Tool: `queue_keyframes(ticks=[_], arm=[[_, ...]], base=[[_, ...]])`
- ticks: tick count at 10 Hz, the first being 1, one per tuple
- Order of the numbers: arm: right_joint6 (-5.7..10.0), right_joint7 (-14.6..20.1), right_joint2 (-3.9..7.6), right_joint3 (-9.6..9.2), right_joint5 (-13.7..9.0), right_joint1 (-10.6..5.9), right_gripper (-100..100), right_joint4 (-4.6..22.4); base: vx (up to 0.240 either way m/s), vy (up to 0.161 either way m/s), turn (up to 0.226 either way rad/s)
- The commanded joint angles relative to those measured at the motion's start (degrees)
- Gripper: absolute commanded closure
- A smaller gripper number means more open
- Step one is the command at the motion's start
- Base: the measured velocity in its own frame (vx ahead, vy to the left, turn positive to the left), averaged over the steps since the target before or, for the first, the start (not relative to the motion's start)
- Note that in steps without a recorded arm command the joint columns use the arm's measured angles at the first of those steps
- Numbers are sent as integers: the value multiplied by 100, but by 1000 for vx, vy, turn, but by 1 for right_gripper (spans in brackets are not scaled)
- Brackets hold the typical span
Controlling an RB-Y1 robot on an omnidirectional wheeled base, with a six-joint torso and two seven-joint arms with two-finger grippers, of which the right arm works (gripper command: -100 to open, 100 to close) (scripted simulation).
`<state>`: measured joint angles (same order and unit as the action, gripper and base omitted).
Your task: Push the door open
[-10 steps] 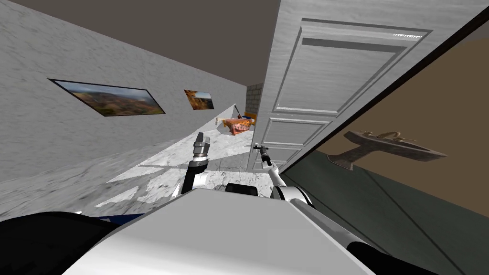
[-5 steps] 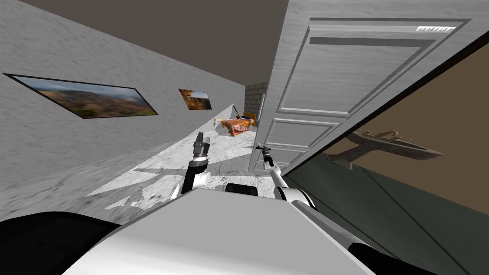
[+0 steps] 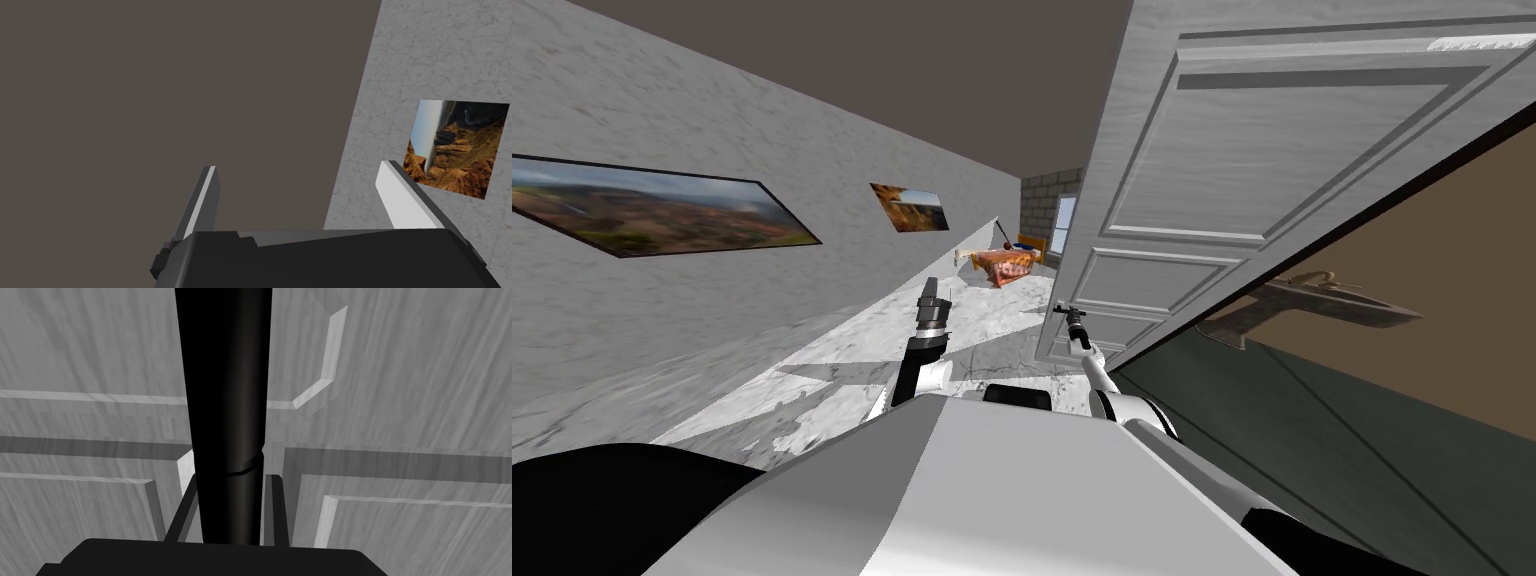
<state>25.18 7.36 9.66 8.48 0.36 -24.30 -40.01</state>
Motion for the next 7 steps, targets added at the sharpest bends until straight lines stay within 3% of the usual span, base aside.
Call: queue_keyframes(ticks=[1, 7], arm=[[15, -31, 18, 73, -22, -18, 100, 1], [51, -130, 117, 332, -101, 9, 100, 82]], base=[[164, 102, -49], [135, 74, -51]])
